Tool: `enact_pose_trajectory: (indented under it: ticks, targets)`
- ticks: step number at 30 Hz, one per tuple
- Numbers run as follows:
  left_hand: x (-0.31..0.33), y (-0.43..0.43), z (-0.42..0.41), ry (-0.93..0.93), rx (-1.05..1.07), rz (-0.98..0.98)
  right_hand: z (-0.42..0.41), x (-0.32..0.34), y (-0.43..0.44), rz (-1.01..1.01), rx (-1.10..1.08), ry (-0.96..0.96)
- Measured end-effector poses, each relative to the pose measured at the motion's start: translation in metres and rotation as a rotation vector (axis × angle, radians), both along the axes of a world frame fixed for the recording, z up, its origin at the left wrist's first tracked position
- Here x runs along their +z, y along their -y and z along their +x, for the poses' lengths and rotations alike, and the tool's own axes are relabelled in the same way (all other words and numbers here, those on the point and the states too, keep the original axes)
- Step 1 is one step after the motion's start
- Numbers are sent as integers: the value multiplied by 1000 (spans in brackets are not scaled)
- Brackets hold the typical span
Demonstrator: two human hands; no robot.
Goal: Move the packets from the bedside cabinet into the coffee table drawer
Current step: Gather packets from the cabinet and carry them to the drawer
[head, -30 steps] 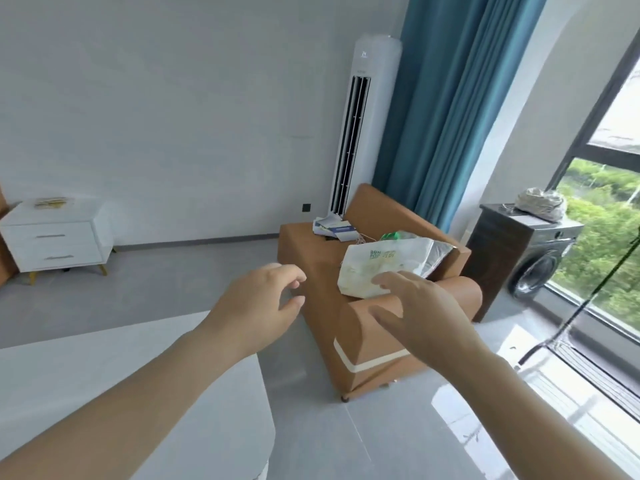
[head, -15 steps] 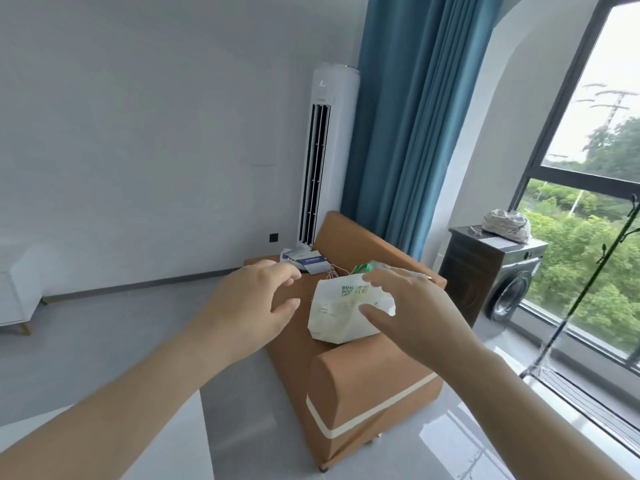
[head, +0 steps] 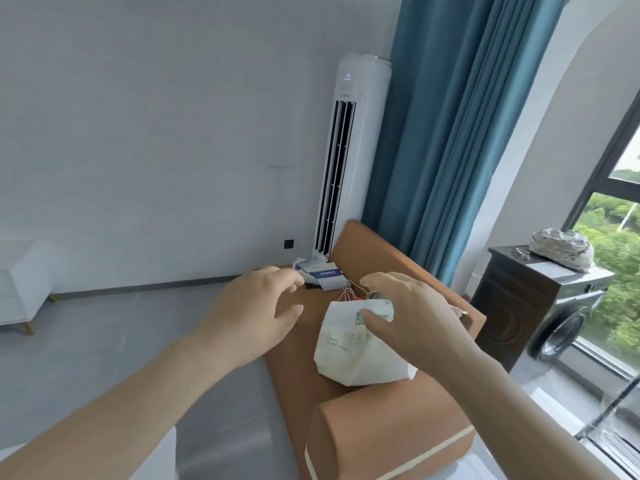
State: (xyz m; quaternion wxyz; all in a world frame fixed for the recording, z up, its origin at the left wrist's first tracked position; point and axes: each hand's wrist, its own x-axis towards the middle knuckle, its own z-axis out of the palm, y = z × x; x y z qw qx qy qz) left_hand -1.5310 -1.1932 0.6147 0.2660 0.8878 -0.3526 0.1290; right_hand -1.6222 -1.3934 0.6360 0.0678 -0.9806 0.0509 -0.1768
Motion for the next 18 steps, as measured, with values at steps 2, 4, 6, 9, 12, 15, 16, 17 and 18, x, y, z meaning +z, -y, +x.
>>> enact_pose_trajectory:
  ticks: [2, 4, 6, 9, 12, 15, 16, 17, 18]
  targets:
    - [-3, 19, 19, -1, 37, 16, 26, -3, 24, -21, 23, -5]
    - [-3, 35, 38, -9, 77, 16, 53, -3, 44, -27, 52, 1]
    - [-3, 48, 55, -12, 123, 10, 79, -4, 62, -23, 98, 4]
    - [-11, 60, 79, -25, 188, 6, 120, -8, 83, -11, 163, -6]
    - [-24, 62, 103, -56, 240, 35, 154, -16, 93, 39, 209, -9]
    - [-35, 63, 131, -80, 292, 28, 191, -25, 96, 76, 272, -47]
    - [-37, 63, 140, -89, 310, 22, 205, -28, 96, 76, 293, -61]
    - [-39, 62, 150, -95, 328, 16, 218, -30, 95, 74, 310, -75]
    - [-42, 61, 161, -98, 343, 13, 232, -32, 93, 75, 327, -81]
